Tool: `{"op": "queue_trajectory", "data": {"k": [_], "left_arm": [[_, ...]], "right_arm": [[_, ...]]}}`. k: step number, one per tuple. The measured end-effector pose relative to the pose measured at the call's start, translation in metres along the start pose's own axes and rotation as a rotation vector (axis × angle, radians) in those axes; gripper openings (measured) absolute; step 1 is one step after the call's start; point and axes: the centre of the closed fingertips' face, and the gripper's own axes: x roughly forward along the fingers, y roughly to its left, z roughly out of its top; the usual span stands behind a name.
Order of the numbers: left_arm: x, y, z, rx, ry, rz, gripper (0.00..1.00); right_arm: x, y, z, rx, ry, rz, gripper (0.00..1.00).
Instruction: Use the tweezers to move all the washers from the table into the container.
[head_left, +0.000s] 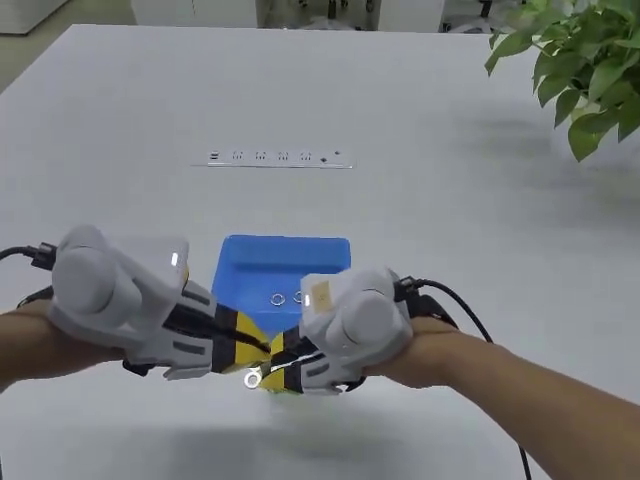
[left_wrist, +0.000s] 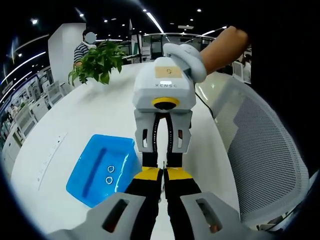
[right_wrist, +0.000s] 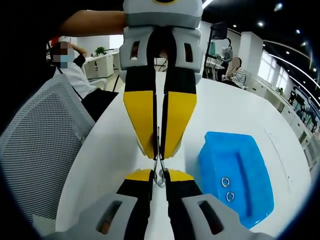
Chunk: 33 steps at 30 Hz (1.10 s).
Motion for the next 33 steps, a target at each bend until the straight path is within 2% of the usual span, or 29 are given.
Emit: {"op": "queue_trajectory", "data": {"k": [12,24,28,33], "left_arm": [[-0.001,-0.001,0.000,-0.007,0.003,0.002,0.06],[-0.001,-0.002,0.001,-0.022,0.003,0.007,0.07],[-0.003,-0.001,0.004,-0.035,-0.019,0.014,0.08],[-0.007,-0.001,0.009,-0.053,-0.050,0.021,0.17]], "right_arm": [[0.002,0.001,-0.001,-0.036,0.018,0.003,0.09],[0.001,0.002,-0.001,-0.016,0.029,0.003,0.08],[-0.002,0.001,0.005,-0.011,0.018,0.002,0.08],[-0.003,0.001,0.010,-0.017,0.019,0.009,0.09]]}}
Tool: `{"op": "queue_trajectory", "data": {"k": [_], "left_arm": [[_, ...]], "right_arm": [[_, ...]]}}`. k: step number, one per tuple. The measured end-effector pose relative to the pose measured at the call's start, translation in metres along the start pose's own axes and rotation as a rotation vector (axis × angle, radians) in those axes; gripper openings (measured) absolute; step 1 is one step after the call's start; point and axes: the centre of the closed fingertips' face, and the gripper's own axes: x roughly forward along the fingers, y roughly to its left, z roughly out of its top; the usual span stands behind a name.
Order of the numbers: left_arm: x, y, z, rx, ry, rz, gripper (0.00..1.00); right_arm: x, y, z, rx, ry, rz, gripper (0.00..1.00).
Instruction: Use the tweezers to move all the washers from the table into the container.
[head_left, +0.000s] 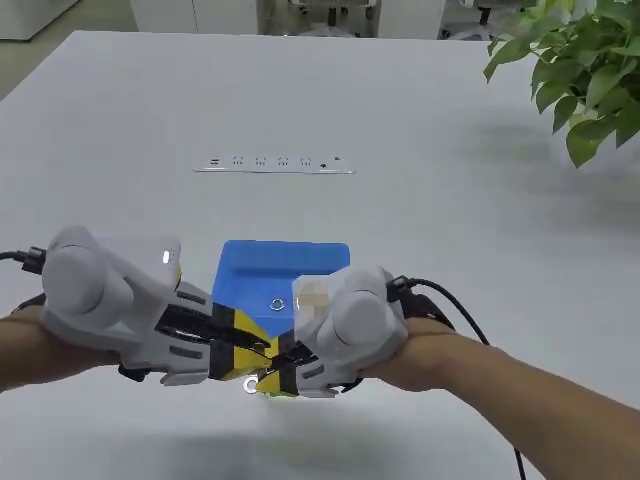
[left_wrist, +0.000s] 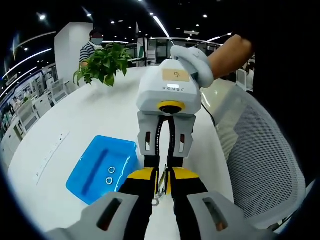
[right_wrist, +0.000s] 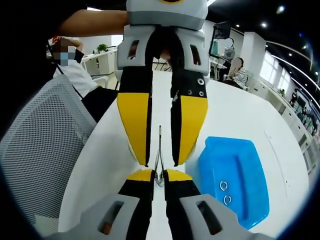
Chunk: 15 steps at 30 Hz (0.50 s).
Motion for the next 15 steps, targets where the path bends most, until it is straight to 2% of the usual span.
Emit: {"op": "queue_trajectory", "data": {"k": [7,12,15], "left_arm": [[-0.009,0.003,0.006,-0.031,-0.055,0.038,0.30],[-0.016,0.003,0.006,-0.059,-0.084,0.069,0.42],[-0.020,0.003,0.003,-0.072,-0.086,0.091,0.50]], "right_arm": [[-0.004,-0.001,0.005,-0.002,0.000,-0.004,0.09],[-0.010,-0.003,0.010,-0.007,-0.002,-0.004,0.09],[-0.014,-0.005,0.014,-0.015,-0.001,-0.006,0.09]]}}
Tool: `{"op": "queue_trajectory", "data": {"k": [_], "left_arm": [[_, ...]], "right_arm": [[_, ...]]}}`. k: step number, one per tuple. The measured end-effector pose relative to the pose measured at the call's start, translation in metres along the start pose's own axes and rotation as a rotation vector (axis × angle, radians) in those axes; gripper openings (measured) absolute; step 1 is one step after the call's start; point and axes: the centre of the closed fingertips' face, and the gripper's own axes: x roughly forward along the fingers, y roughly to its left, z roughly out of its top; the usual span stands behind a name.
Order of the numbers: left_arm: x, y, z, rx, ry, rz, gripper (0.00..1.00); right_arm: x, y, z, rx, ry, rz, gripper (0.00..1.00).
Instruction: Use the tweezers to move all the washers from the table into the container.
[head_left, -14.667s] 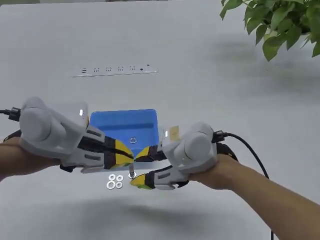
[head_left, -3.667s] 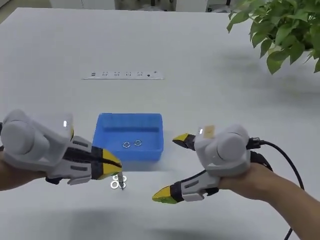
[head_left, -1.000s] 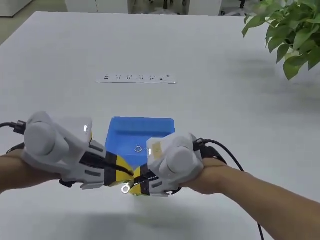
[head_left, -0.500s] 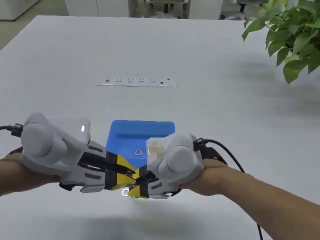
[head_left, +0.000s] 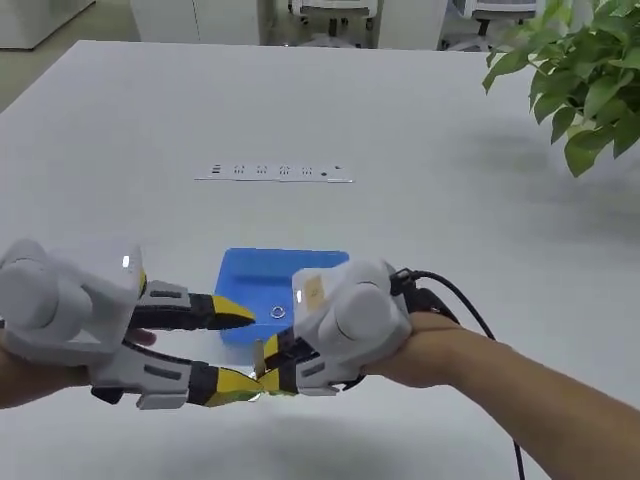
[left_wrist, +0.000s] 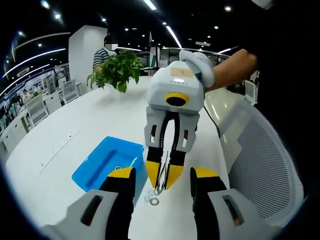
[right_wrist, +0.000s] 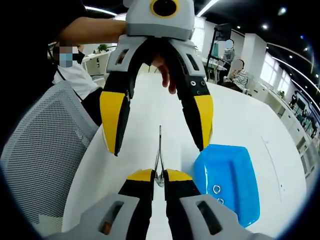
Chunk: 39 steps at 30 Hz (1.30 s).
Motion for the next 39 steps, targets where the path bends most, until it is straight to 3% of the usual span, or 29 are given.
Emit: {"op": "queue_trajectory", "data": {"k": [12,26,33,39], "left_arm": [[-0.013,0.006,-0.005,-0.057,-0.028,0.091,0.77],[-0.019,0.009,-0.006,-0.111,-0.045,0.130,0.91],[-0.021,0.011,-0.001,-0.129,-0.063,0.145,0.99],[-0.023,0.014,0.000,-0.137,-0.065,0.151,0.99]], "right_arm": [[-0.016,-0.014,0.011,0.005,-0.004,-0.009,0.09],[-0.036,-0.042,0.016,0.007,-0.007,-0.043,0.09],[-0.041,-0.059,0.010,0.007,-0.003,-0.070,0.09],[-0.044,-0.074,0.000,0.009,0.003,-0.089,0.09]]}}
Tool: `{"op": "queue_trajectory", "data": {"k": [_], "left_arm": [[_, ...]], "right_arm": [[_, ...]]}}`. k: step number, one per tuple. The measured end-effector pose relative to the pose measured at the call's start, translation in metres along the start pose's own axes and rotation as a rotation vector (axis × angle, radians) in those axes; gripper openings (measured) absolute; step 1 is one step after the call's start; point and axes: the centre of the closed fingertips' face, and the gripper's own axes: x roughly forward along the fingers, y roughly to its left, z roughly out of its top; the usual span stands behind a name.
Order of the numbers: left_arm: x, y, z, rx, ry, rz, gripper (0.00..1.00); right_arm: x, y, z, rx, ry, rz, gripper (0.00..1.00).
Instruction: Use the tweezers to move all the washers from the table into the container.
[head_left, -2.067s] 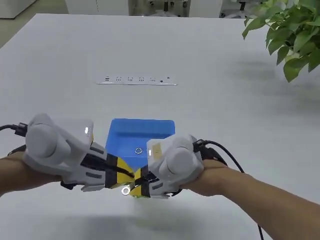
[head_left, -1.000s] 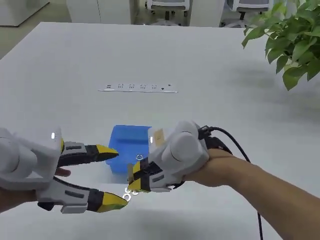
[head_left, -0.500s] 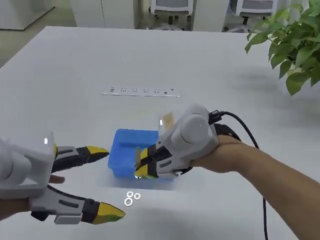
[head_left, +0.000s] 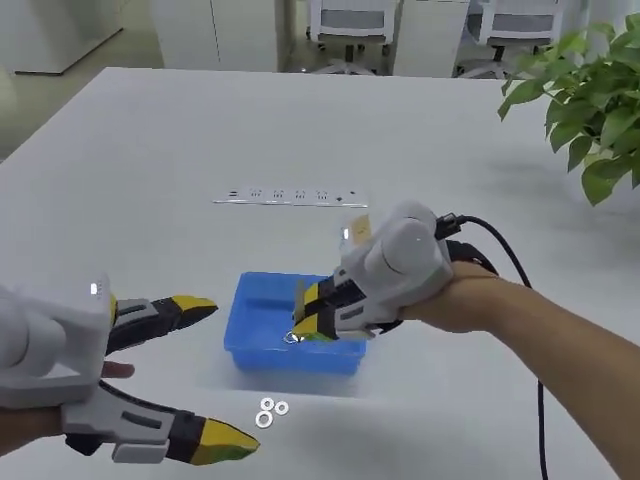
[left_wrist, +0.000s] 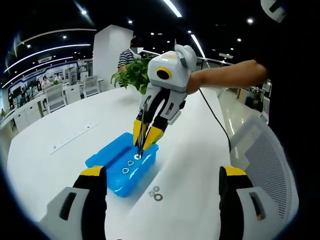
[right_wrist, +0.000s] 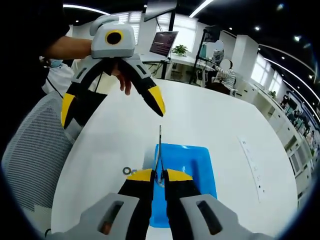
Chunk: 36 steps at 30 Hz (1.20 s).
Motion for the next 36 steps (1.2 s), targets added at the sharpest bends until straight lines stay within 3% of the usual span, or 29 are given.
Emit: {"op": "queue_trajectory", "data": {"k": [21,27,36], "left_arm": [[0.015,0.020,0.013,0.027,-0.013,-0.009,0.89],[0.024,0.024,0.015,0.049,-0.003,-0.052,0.73],[0.038,0.036,0.021,0.092,0.012,-0.074,0.56]], "right_arm": [[0.018,-0.014,-0.027,0.018,0.005,0.029,0.09],[0.025,-0.016,-0.034,0.016,0.009,0.040,0.09],[0.032,-0.016,-0.040,0.019,0.006,0.059,0.09]]}}
